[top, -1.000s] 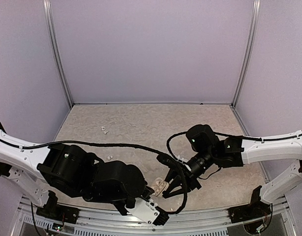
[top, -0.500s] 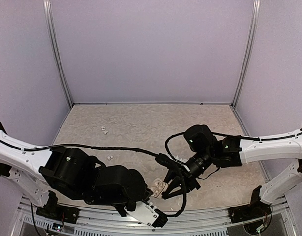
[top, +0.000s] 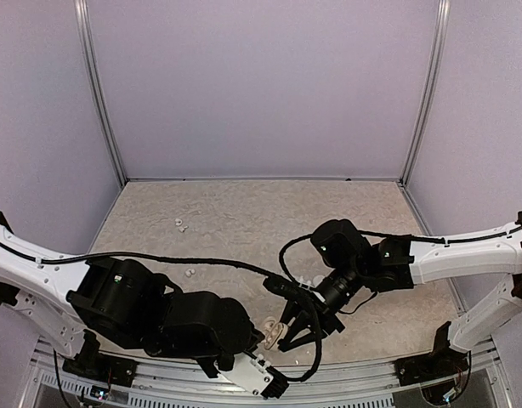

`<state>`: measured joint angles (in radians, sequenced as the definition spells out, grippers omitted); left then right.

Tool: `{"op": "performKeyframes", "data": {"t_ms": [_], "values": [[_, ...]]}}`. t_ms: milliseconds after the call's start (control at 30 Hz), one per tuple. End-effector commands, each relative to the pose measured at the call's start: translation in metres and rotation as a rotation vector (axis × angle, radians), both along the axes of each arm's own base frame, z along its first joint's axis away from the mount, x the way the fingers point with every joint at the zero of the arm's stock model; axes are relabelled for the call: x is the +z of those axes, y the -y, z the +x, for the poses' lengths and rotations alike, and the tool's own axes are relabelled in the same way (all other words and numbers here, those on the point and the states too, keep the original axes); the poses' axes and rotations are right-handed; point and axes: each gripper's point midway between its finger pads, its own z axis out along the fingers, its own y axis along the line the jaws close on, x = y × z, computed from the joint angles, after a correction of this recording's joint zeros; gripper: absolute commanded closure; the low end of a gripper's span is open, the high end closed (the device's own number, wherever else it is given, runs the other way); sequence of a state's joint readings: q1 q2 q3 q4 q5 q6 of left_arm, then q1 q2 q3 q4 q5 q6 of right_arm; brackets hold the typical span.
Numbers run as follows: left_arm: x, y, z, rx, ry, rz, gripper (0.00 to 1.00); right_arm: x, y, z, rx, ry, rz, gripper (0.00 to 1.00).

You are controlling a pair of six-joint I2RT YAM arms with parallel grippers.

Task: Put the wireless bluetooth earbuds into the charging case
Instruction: Insert the left earbud into the left side groove of the charging case.

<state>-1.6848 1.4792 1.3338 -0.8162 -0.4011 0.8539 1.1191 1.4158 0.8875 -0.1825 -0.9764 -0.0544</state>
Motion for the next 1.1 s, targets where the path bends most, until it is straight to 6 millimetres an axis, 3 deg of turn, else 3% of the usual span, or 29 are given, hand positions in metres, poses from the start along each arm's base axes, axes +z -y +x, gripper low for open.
{"op": "performKeyframes", "data": {"t_ms": [0, 1067], "values": [[-0.004, 0.003, -0.011, -0.036, -0.012, 0.005, 0.94, 0.011, -0.004, -0.004, 0.033, 0.007, 0.035, 1.00], [-0.017, 0.005, -0.025, -0.101, 0.002, 0.037, 0.90, 0.010, -0.009, -0.024, 0.113, -0.031, 0.030, 1.00]]}}
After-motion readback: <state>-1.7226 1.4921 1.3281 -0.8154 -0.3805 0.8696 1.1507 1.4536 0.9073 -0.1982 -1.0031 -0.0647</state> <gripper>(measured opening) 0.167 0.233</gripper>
